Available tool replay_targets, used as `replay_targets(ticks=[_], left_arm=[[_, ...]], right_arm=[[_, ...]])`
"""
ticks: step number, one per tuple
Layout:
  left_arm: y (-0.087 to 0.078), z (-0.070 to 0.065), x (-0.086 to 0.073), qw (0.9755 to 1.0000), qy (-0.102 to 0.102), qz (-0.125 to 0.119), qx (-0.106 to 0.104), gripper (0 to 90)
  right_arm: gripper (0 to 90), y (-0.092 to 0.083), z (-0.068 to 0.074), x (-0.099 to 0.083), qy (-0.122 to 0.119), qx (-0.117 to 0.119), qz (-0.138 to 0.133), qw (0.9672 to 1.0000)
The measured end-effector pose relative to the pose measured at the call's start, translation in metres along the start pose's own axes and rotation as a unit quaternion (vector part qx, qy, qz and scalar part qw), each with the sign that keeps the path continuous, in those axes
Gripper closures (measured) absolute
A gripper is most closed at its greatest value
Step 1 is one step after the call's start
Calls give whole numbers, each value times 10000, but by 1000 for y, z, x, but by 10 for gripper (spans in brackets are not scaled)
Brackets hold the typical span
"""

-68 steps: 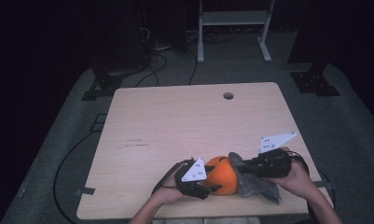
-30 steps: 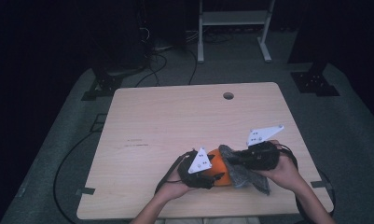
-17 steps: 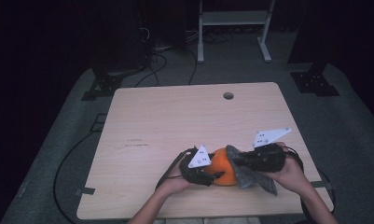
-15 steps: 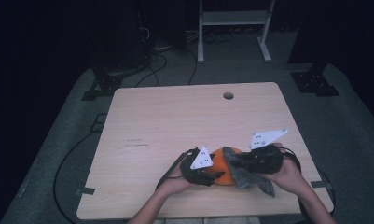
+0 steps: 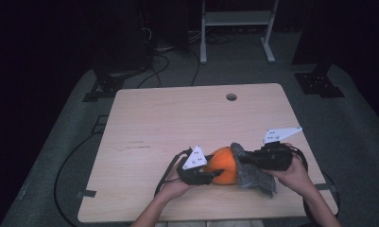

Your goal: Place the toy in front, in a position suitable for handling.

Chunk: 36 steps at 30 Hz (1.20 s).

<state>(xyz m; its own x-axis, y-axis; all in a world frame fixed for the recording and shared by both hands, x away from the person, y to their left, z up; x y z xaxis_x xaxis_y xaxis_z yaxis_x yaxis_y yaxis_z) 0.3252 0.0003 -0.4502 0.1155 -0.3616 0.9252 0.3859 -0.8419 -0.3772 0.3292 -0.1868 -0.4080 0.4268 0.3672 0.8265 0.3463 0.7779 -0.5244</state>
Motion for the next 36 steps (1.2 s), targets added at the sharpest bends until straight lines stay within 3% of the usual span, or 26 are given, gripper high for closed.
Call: replay_targets(ticks=[6,10,13,16,22,24,26,28,31,36], left_arm=[[-26,17,13,9991,204,20,383,471],[-36,31,6,9973,286,241,635,469],[-35,37,-6,9955,312,478,761,457],[-32,34,-18,9964,149,571,601,410],[-33,18,-24,9978,73,604,282,345],[-37,15,-22,9989,-237,407,31,343],[-42,17,-17,9979,-564,239,-222,321],[-44,22,-12,9977,-656,140,-131,318],[-41,27,-10,9981,-557,184,203,330],[-33,21,-19,9971,-531,502,224,392]], right_arm=[[791,10,5,23,-64,87,-336,9994],[790,32,2,31,-18,121,-402,9991],[790,49,-4,29,111,170,-288,9994],[788,63,-8,17,192,175,-52,9996],[786,58,-5,-4,210,253,124,9994],[785,56,-2,-11,129,206,222,9995],[784,55,1,-17,63,153,305,9994],[783,53,3,-21,39,154,320,9994],[782,50,3,-25,20,112,368,9993],[779,42,5,-25,35,122,366,9992]])
Point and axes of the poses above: each handheld gripper's, and its own axes: y roughly forward along the jaws, x roughly out of its top, z roughly to its left, the point moved 6 cm from there along y, roughly forward along the jaws, and after that the axes turned 3 degrees about -z, right-handed, at the moved point
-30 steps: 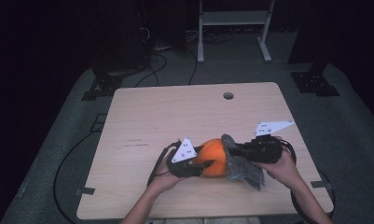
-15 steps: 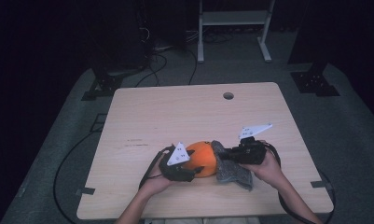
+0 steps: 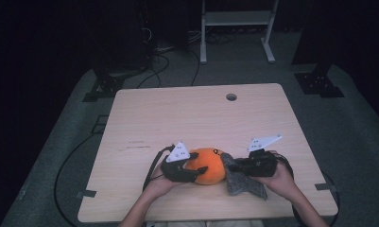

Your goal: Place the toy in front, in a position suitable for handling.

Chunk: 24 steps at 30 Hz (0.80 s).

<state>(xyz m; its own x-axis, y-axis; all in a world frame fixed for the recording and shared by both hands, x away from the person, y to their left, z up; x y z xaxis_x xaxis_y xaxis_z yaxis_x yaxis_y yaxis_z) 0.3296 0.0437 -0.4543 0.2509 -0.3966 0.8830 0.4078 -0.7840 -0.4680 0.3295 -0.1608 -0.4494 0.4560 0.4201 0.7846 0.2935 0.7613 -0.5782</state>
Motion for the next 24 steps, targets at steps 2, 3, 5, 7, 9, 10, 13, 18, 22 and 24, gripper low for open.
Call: replay_targets(ticks=[2,3,5,7,9,10,13,18,22,24], left_arm=[[-1,-4,-3,9999,41,83,-61,398],[-2,-7,-5,9998,97,144,-67,400],[-4,-10,-8,9996,174,212,-27,400],[-7,-10,-12,9997,122,212,-18,400],[-9,-9,-17,9998,29,170,-64,402],[-9,-9,-19,9998,-13,151,-84,404],[-9,-11,-22,9999,-39,111,-103,406],[-12,-14,-20,9997,67,132,-201,396],[-19,-15,-2,9985,275,-59,-461,340],[-16,-13,10,9982,394,-86,-454,302]], right_arm=[[779,-3,7,10,-96,20,-143,9999],[779,-3,9,14,-136,35,-184,9997],[779,0,15,25,-244,96,-254,9993],[779,6,19,29,-332,90,-185,9992],[779,12,19,26,-317,140,-108,9993],[779,13,19,23,-279,156,-96,9994],[779,10,15,14,-169,172,-86,9997],[778,4,10,0,-21,144,-35,9999],[778,3,13,-2,-146,147,-30,9998],[776,2,13,-3,-156,212,-60,9996]])
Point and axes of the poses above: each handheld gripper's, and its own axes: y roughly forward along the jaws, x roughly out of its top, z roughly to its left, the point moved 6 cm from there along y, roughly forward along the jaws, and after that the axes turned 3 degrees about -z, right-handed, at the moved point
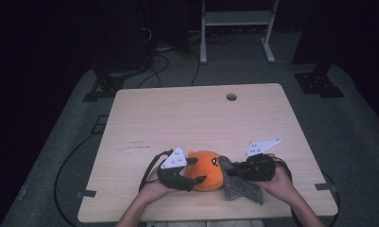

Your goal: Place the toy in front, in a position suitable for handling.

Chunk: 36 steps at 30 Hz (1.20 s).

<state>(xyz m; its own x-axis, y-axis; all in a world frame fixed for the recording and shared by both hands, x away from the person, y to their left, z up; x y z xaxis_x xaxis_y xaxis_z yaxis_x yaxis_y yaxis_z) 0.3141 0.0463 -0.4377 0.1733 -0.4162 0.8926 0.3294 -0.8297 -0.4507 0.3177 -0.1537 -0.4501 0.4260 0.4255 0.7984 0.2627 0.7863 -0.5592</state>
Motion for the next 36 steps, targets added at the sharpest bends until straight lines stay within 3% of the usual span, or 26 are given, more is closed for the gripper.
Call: replay_targets(ticks=[5,8,12,17,21,24,29,33,36], left_arm=[[24,12,14,9993,206,308,-96,203],[37,16,7,9979,37,585,-285,185],[47,19,-8,9966,-301,630,-442,247],[44,12,-4,9966,-8,808,-142,475],[38,6,5,9979,49,635,-94,573],[36,5,13,9985,119,540,5,579],[38,24,26,9983,149,391,418,569],[38,46,35,9961,192,293,809,554],[41,55,40,9948,227,281,957,549]], right_arm=[[774,-1,0,-2,-13,89,-34,10000],[774,-1,0,-3,-14,124,-34,9999],[773,-2,-3,-8,104,141,-26,9998],[771,-11,-8,-14,291,159,-145,9993],[771,-22,-13,-19,427,97,-274,9987],[771,-30,-17,-22,534,49,-344,9980],[771,-42,-26,-25,574,-215,-377,9974],[770,-52,-37,-31,586,-487,-304,9966],[768,-59,-49,-38,635,-760,-224,9948]])
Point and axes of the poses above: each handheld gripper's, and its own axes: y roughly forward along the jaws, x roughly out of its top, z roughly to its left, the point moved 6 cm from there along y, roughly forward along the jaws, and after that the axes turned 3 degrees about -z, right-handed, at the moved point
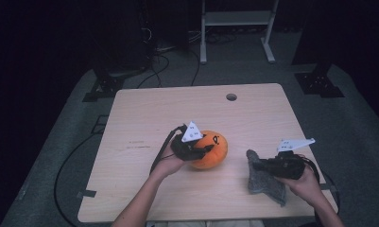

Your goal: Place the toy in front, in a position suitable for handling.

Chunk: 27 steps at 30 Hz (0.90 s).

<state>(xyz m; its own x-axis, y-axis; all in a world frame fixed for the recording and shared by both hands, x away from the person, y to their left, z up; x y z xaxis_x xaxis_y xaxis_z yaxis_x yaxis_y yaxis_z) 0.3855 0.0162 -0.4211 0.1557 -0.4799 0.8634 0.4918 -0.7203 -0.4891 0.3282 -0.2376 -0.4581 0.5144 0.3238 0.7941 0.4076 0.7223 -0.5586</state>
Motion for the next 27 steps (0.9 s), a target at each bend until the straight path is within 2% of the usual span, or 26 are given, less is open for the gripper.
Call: replay_targets(ticks=[3,8,14,21,23,27], left_arm=[[6,8,2,9998,70,-40,203,542],[19,23,-3,9991,-84,20,409,535],[26,24,-12,9991,-106,200,365,516],[25,24,-12,9992,-204,178,299,445],[23,25,-11,9992,-218,160,290,422],[17,25,-5,9988,-403,-125,249,382]], right_arm=[[766,-4,-12,-5,69,-231,32,9997],[757,-3,-28,-10,141,-452,82,9988],[651,10,-44,-16,219,-613,123,9978],[523,7,-49,-11,367,-613,-196,9973],[523,4,-49,-9,396,-596,-286,9970],[511,0,-50,-5,458,-531,-419,9967]])
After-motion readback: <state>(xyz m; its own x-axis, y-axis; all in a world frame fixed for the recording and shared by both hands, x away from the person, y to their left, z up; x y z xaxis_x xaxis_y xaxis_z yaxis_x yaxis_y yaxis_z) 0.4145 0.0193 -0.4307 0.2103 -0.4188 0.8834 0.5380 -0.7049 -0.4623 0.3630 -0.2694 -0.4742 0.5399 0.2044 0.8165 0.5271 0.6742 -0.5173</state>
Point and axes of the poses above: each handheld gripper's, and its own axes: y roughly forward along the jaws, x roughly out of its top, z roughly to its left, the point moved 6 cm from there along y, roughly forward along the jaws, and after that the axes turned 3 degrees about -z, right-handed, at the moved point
